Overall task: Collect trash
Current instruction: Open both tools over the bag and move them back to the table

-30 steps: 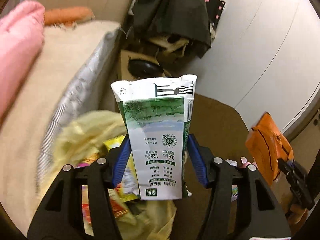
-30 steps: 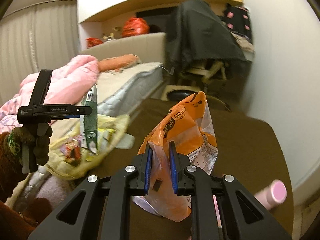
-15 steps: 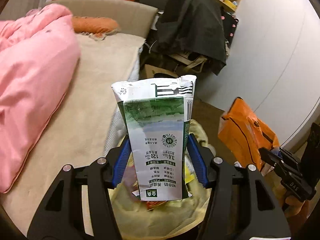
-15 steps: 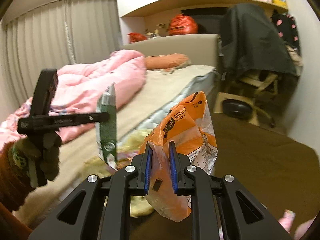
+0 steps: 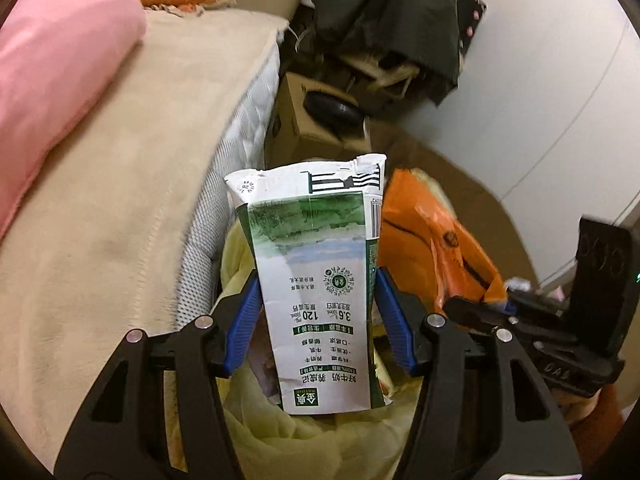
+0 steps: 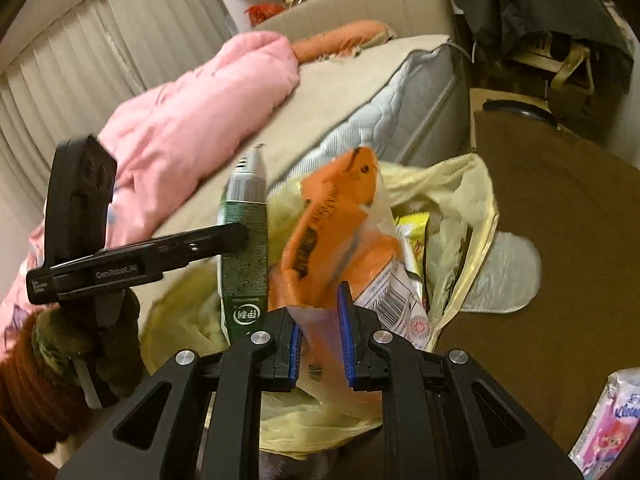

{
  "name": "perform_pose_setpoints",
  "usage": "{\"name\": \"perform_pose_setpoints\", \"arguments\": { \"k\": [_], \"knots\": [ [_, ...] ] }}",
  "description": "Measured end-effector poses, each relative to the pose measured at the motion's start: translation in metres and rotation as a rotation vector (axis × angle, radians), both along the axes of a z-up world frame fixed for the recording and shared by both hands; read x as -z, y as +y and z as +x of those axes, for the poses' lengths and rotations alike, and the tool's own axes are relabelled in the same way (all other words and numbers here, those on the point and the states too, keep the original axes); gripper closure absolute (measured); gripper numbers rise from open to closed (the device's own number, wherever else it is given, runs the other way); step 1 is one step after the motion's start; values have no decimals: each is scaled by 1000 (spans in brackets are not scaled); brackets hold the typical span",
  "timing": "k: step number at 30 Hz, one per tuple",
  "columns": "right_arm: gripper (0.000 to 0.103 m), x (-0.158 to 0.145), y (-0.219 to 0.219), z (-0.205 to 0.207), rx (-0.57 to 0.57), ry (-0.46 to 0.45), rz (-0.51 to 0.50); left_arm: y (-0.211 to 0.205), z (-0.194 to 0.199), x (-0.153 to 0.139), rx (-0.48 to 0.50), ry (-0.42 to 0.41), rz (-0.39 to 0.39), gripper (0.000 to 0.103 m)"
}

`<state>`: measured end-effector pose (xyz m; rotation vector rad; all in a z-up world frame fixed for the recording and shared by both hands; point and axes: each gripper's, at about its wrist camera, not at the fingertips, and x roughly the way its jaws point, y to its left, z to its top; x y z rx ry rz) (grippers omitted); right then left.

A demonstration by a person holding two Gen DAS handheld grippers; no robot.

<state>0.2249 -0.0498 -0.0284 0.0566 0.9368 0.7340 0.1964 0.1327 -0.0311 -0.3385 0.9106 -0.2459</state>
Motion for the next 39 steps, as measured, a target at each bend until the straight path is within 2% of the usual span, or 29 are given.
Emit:
{"name": "perform_pose_setpoints", "arguments": {
  "k": [3,5,9,14,17,20,23,27,29,31,39],
  "knots": [
    [87,3,13,1,-39,-33,-71,-6,3,13,22,28,38,49],
    [87,9,21,3,-66,-38,-106,-3,5,19,20,43,37,49],
    [87,20,26,7,-100,-16,-129,9,5,21,3,57,-16,49],
    [87,20,33,0,-126,-62,-166,26,5,18,-12,87,-91,49],
    [83,19,33,-5,-118,-74,-174,32,5,12,-31,87,-103,47],
    [57,12,32,-11,-105,-120,-184,34,2,1,-42,66,-114,42],
    [56,2,28,-19,-97,-167,-201,35,-1,-14,-55,34,-110,42],
    [54,-12,11,-28,-51,-191,-194,35,-9,-37,-105,-28,-48,42],
    [48,-20,1,-32,-27,-200,-179,31,-14,-49,-125,-67,-24,42],
    [48,-28,-11,-39,-2,-213,-160,28,-16,-57,-136,-90,-13,42],
    [42,-48,-82,-67,152,-262,-141,-17,-20,-78,-87,-146,6,42]
  ]
}}
